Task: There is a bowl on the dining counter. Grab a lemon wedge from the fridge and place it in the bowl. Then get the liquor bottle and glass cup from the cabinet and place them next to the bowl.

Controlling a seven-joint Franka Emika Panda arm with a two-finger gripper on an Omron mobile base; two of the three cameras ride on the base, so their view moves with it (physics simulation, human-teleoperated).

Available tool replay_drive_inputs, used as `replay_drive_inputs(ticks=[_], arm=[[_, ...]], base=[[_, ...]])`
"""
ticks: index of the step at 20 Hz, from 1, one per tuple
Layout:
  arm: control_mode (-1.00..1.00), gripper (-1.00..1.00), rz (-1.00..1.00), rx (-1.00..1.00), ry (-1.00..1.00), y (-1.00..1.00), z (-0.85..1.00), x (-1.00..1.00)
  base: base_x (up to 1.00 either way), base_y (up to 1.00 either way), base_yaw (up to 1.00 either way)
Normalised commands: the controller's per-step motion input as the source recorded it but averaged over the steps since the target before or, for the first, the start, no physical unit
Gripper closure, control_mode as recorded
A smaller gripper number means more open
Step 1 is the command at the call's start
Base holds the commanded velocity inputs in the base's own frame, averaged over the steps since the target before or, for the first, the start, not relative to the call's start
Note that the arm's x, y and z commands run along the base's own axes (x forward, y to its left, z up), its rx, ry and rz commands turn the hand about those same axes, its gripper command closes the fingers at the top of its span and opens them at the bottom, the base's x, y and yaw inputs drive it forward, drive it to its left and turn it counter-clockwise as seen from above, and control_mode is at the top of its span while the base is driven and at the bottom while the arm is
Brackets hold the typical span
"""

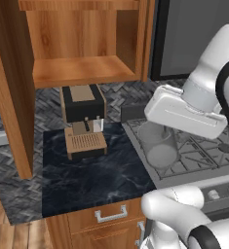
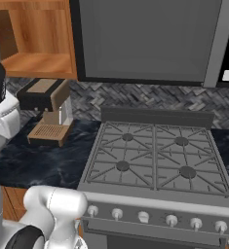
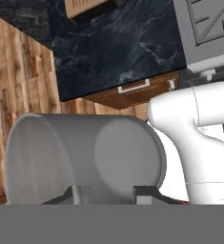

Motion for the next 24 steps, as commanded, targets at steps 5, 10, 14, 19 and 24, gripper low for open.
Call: replay_drive_inputs(ticks=[5,10,14,19,24], arm=[[-1.00,1.00,0.00,0.00,0.00,-0.02,-0.05,-0.10],[1.00,1.00,0.00,0.00,0.00,0.00,0.00,0.00],[1.00,1.00,0.00,0.00,0.00,0.00,0.00,0.00],[1.00,1.00,0.00,0.00,0.00,0.00,0.00,0.00],[1.00,1.00,0.00,0.00,0.00,0.00,0.00,0.00]], base=[[0.00,0.00,0.00],[-0.90,-0.01,0.02],[-1.00,0.09,0.14],[-1.00,0.20,0.44],[-0.76,0.26,0.73]])
